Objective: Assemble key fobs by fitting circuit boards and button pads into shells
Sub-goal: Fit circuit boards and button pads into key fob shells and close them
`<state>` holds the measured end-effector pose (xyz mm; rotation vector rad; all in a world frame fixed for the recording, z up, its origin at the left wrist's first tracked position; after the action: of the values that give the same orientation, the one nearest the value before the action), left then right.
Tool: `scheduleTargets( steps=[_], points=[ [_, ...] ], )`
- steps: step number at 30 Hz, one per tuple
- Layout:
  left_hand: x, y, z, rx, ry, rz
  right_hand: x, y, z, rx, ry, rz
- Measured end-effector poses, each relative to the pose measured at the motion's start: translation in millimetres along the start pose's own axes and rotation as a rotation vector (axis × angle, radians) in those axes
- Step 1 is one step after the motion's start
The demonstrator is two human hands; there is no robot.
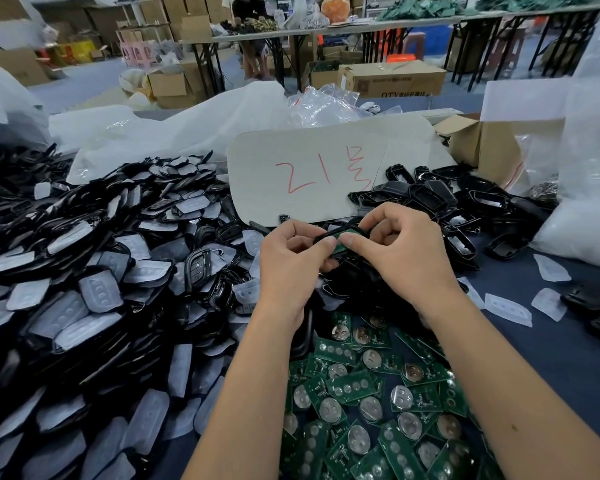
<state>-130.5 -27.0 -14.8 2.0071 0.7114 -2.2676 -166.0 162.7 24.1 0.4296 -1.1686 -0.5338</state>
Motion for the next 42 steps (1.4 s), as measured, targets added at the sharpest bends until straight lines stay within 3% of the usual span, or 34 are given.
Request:
scheduleTargets(
  steps=[6,17,21,24,27,32,36,42],
  points=[
    [-4,4,1,0.023,-0.005,-0.039,-6,-20,-2,0.191,-0.101,0.328],
    [-17,8,1,0.086,0.037,-0.245,21,-39,-16,0.03,-0.151,0.531],
    [-26,20,3,0.059,-0.004,-0.213,32,-49,-23,0.105,-0.118,0.504],
    [-38,37,5,-0.022,-0.03,-0.272,42,-52,-27,0.159,-0.042,0.391],
    [-54,61,7,-0.089,-0.066,-0.399,57,-57,-33,0.168,0.099,0.123],
    [-84,91,3,-0.111,-0.167,-0.503,101,-83,-56,0.235,0.399,-0.2],
    [-101,113,-2,-0.136,-0.24,-0.597,138,-99,-71,0.196,0.619,-0.331],
    [-112,135,-6,-0.198,-0.31,-0.654,165,-136,-72,0.3,0.667,-0.483]
  ],
)
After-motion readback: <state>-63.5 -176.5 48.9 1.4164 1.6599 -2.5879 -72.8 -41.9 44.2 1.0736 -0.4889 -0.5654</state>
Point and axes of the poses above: each hand's wrist, its own z-axis towards the middle knuckle, its own y-axis out of the back of the hand, x = y × z, the point moved 10 cm from there along z, towards the middle knuckle, and after that the axes turned 12 degrees about -z, right-handed, at the moved point
